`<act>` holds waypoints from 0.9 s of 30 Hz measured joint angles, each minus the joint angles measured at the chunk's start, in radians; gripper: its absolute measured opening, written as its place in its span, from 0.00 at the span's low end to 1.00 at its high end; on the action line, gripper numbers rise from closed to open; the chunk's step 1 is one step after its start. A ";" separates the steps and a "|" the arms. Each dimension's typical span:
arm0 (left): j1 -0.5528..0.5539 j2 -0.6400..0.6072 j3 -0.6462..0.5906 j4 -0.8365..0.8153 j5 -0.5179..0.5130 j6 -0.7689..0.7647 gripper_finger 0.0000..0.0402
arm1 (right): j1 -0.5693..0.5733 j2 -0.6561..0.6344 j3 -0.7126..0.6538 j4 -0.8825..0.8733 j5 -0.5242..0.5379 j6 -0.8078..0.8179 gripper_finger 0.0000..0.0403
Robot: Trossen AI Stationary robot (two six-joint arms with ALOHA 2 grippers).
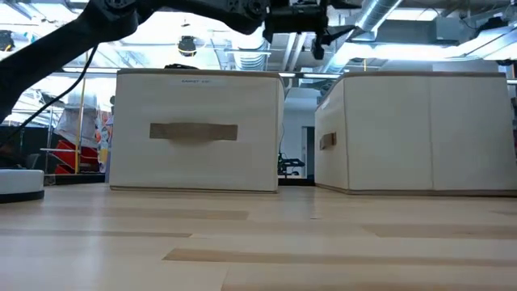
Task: Sort clothes
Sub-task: Return to Home Position
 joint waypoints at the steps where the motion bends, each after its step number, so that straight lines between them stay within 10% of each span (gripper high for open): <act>1: 0.006 -0.011 0.000 0.001 0.004 0.001 0.51 | 0.000 0.000 0.000 -0.015 0.008 0.007 0.38; 14: 0.069 -0.293 0.000 -0.316 0.071 0.328 0.28 | 0.002 0.001 -0.043 -0.126 0.133 0.003 0.38; 27: 0.038 -0.642 -0.166 -0.523 0.055 0.598 0.01 | 0.064 -0.003 -0.316 0.407 0.133 -0.218 0.38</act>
